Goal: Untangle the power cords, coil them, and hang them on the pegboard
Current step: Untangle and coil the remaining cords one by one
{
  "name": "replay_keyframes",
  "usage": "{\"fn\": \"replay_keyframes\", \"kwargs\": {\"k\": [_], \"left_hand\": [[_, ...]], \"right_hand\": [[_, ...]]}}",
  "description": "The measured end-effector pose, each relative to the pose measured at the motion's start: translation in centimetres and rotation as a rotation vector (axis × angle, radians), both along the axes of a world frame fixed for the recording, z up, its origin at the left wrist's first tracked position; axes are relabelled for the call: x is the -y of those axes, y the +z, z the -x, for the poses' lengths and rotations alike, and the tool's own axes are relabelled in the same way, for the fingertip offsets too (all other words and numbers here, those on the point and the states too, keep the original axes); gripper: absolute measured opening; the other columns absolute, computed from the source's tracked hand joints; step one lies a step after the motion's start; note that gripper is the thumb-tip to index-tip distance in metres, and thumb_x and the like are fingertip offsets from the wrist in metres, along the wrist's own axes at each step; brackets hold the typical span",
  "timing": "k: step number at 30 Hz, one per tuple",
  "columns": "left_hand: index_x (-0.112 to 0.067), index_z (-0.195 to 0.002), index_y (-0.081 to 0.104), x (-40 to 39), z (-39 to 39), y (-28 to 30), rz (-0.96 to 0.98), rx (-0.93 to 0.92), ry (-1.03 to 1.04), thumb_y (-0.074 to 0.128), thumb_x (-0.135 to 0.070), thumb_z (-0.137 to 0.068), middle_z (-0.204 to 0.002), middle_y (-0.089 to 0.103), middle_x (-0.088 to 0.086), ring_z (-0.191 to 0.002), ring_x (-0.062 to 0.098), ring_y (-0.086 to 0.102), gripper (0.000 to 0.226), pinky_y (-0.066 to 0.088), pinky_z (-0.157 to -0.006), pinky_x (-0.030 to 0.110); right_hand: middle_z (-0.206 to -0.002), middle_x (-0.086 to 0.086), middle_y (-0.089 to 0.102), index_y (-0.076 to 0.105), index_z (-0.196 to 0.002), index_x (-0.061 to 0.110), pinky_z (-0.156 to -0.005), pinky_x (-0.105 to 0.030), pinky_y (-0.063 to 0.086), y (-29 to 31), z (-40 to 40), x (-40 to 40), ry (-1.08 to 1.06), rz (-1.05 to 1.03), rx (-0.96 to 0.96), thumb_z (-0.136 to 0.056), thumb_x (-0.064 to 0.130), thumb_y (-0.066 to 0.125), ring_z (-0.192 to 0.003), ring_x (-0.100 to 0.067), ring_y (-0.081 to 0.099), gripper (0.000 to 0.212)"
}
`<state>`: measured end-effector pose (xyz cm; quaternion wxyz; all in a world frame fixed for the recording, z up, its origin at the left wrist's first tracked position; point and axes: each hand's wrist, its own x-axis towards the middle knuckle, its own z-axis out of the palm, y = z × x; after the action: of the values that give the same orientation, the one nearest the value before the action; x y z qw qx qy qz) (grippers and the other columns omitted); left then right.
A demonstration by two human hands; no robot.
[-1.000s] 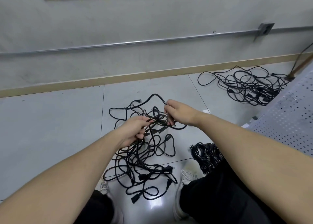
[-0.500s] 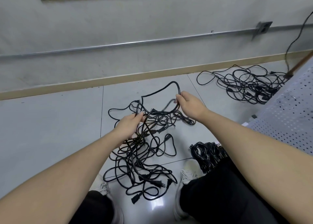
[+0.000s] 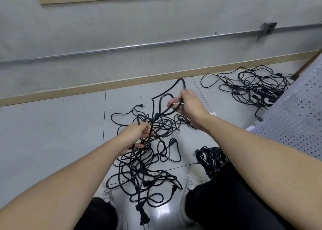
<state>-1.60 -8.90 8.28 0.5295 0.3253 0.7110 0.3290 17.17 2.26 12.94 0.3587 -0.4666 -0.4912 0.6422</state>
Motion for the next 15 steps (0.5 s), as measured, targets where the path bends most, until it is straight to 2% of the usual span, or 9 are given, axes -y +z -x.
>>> {"fn": "replay_keyframes", "kwargs": {"k": [3, 6, 8, 11, 15], "left_hand": [[-0.021, -0.110, 0.055, -0.3, -0.1, -0.2, -0.028, -0.057, 0.110, 0.038, -0.031, -0.107, -0.111, 0.069, 0.005, -0.085, 0.020, 0.069, 0.019, 0.053, -0.070, 0.033], [-0.012, -0.115, 0.054, -0.6, -0.3, -0.3, -0.135, -0.054, 0.126, 0.035, -0.026, -0.109, -0.082, 0.068, 0.005, -0.065, 0.020, 0.061, 0.024, 0.045, -0.071, 0.034], [-0.010, -0.115, 0.060, -1.0, -0.3, -0.1, -0.237, -0.052, 0.141, 0.036, -0.024, -0.109, -0.064, 0.056, 0.000, -0.055, 0.016, 0.051, 0.029, 0.044, -0.071, 0.037], [-0.022, -0.110, 0.065, -1.2, -0.2, 1.1, -0.355, -0.044, 0.156, 0.038, -0.027, -0.111, -0.062, 0.041, -0.005, -0.053, 0.009, 0.037, 0.028, 0.038, -0.063, 0.030], [-0.027, -0.111, 0.069, -1.4, -0.2, 2.2, -0.395, -0.105, 0.125, 0.042, -0.032, -0.109, -0.063, 0.044, -0.011, -0.053, 0.008, 0.036, 0.027, 0.031, -0.055, 0.030]], "right_hand": [[-0.087, -0.009, 0.065, 0.038, -0.094, 0.014, -0.083, -0.038, 0.061, 1.0, 0.7, 0.7, -0.008, 0.000, -0.118, -0.111, 0.023, 0.025, -0.083, -0.035, 0.076, 0.024], [-0.089, -0.009, 0.065, 0.039, -0.094, 0.014, -0.077, -0.041, 0.061, 1.6, 1.3, 1.4, 0.021, -0.019, -0.082, -0.112, 0.025, 0.025, -0.071, -0.031, 0.076, 0.025], [-0.080, -0.007, 0.064, 0.040, -0.094, 0.015, -0.070, -0.040, 0.059, 1.8, 1.4, 1.5, 0.024, -0.104, 0.001, -0.112, 0.027, 0.027, -0.060, -0.027, 0.072, 0.025], [-0.064, -0.003, 0.051, 0.044, -0.094, 0.016, -0.059, -0.041, 0.052, 2.1, 1.0, 1.0, 0.021, -0.237, 0.112, -0.110, 0.026, 0.032, -0.041, -0.017, 0.050, 0.023], [-0.063, -0.002, 0.038, 0.046, -0.095, 0.017, -0.044, -0.023, 0.032, 2.0, 0.6, 1.2, 0.023, -0.149, 0.090, -0.108, 0.021, 0.033, -0.040, -0.013, 0.028, 0.018]]}}
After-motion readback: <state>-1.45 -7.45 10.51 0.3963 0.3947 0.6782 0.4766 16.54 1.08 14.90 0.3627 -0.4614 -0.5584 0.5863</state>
